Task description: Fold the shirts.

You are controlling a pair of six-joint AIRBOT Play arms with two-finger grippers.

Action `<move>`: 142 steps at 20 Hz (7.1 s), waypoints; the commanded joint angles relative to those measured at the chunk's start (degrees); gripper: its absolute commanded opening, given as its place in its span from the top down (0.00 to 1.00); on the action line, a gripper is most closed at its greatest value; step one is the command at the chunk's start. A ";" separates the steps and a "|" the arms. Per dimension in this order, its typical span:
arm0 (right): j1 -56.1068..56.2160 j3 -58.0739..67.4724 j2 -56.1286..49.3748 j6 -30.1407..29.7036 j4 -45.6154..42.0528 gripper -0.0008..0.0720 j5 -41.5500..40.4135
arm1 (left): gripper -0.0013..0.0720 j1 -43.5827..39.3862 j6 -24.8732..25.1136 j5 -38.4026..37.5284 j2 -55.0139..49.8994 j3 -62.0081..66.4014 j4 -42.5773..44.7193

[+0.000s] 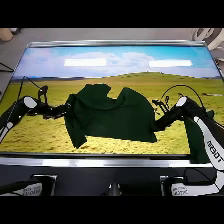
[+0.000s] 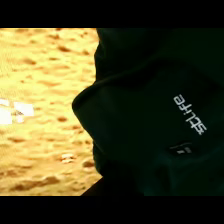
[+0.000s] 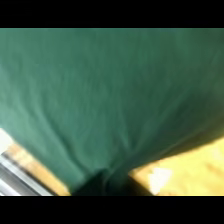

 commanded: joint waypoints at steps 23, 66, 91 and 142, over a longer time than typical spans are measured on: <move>0.48 46.42 50.14 2.14 -22.08 0.95 -6.69 | 0.96 -0.02 1.01 5.18 42.34 44.61 2.67; -8.92 30.25 -3.13 1.14 -18.10 0.32 17.79 | 0.26 5.99 3.50 -29.07 -5.09 15.54 2.43; -10.51 -6.49 6.67 -0.81 -11.21 0.27 1.90 | 0.95 -1.68 8.37 -6.97 11.80 -25.11 -11.80; -8.98 29.29 16.85 1.73 22.97 0.95 11.15 | 0.95 -33.48 5.27 12.31 -38.27 35.47 -55.56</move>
